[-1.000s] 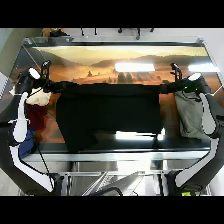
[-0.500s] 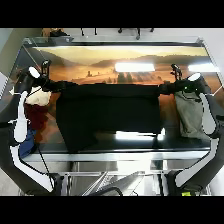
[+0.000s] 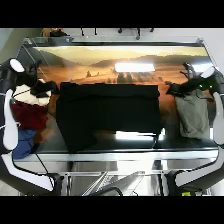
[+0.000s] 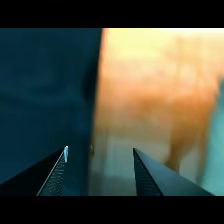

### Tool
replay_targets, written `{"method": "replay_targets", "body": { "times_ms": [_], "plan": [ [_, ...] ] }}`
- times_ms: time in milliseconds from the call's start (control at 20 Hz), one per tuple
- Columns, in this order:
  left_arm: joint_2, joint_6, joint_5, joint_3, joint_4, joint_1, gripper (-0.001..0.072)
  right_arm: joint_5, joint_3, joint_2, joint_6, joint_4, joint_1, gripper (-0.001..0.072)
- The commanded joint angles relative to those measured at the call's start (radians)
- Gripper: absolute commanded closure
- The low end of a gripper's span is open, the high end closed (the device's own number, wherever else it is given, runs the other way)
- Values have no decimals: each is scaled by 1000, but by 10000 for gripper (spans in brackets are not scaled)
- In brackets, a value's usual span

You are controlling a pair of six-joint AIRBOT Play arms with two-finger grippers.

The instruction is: Fold the shirts.

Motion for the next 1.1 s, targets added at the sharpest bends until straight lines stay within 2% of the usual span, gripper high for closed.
{"method": "replay_targets", "body": {
  "times_ms": [0, 200, 350, 650, 900, 950, 1000, 1050],
  "plan": [
    [176, 2, -25, -335, 1, 62, 53, 95, -184, 117, 59, -18, -95, 233],
    [373, 27, 104, -732, -1, 110, 53, 52, -500, 261, 6, 110, -168, 233],
    [447, 52, 199, -893, -15, 108, 53, -11, -620, 306, -16, 141, -150, 232],
    [435, 164, 330, -1026, -229, 19, 54, -55, -674, 296, -76, 237, -105, 232],
    [344, 175, 368, -1027, -236, -109, 55, -77, -675, 255, -74, 237, -86, 232],
    [341, 175, 371, -1027, -236, -121, 93, -79, -675, 255, -74, 237, -86, 232],
    [341, 177, 372, -1025, -234, -125, 346, -78, -675, 255, -74, 237, -86, 232],
    [341, 190, 367, -1015, -233, -125, 540, -78, -676, 254, -74, 237, -85, 232]
  ]
}}
